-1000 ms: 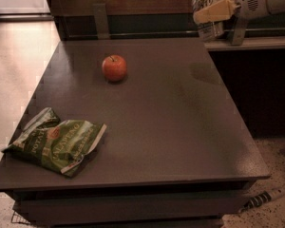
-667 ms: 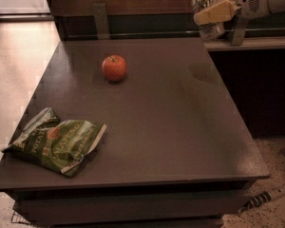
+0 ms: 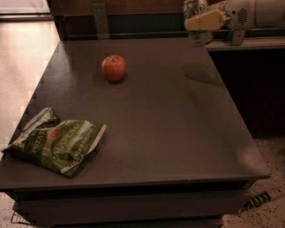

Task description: Place 7up can upright

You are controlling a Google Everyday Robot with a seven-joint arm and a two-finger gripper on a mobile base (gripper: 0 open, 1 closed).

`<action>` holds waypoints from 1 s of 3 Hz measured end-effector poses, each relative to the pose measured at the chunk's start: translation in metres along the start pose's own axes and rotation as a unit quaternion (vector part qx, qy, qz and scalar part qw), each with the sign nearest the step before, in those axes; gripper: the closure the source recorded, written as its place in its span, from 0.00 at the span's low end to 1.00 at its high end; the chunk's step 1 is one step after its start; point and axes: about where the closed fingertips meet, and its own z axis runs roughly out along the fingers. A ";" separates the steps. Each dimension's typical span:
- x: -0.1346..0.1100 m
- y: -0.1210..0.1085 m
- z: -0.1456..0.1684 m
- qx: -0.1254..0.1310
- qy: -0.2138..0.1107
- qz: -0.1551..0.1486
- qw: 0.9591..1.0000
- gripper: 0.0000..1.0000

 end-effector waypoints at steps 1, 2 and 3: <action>0.008 0.021 0.023 -0.032 -0.049 -0.011 0.998 1.00; 0.013 0.033 0.030 -0.046 -0.065 -0.021 0.997 1.00; 0.034 0.041 0.039 -0.055 -0.092 -0.022 0.994 1.00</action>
Offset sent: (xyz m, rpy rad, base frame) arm -0.0216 0.0462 -0.0314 0.1205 -0.1186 0.1376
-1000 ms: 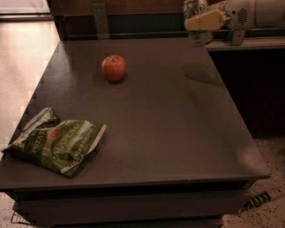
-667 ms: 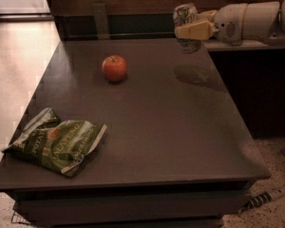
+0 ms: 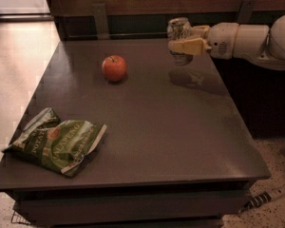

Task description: Place 7up can upright

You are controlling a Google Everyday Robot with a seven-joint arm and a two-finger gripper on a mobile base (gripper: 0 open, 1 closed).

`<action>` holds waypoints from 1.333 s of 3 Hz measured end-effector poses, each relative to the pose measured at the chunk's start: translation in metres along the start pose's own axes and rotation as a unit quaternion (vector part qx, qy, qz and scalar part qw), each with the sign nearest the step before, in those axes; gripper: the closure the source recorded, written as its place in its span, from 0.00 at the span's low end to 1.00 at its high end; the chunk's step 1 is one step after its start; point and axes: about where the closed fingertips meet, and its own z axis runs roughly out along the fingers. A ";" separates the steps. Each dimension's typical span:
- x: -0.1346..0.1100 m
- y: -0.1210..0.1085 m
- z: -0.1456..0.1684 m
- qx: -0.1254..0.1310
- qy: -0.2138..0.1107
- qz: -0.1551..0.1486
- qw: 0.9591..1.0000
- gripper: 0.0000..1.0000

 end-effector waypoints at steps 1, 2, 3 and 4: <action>0.026 0.008 0.006 -0.006 -0.030 -0.002 1.000 1.00; 0.046 0.012 0.009 -0.007 -0.051 -0.003 0.999 1.00; 0.063 0.014 0.012 -0.010 -0.052 -0.002 0.999 1.00; 0.081 0.021 0.014 -0.013 -0.051 0.002 0.999 1.00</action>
Offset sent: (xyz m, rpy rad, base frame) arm -0.0102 -0.0003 -0.0728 0.1320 -0.0808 0.0126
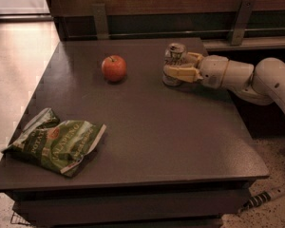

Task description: Place 7up can upright

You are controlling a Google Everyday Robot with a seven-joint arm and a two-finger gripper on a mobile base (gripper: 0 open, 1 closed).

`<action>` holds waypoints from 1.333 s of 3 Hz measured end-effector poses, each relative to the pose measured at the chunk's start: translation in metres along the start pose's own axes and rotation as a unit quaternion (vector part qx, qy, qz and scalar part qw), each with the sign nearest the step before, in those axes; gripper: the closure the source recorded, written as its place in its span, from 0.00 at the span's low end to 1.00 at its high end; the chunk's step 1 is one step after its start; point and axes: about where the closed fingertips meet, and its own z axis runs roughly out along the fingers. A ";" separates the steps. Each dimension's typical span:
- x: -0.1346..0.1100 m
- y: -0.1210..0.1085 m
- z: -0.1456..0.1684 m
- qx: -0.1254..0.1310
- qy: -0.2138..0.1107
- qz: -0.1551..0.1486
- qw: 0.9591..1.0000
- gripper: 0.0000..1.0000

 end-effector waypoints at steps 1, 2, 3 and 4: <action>-0.003 0.000 0.000 0.000 0.000 0.000 1.000 0.87; -0.005 0.000 0.000 0.000 0.000 0.000 1.000 0.63; -0.005 0.000 0.000 0.000 0.000 0.000 1.000 0.39; -0.005 0.000 0.000 0.000 0.000 0.000 1.000 0.18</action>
Offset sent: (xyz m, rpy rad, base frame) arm 0.0000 0.0001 0.0036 0.0000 0.0000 0.0002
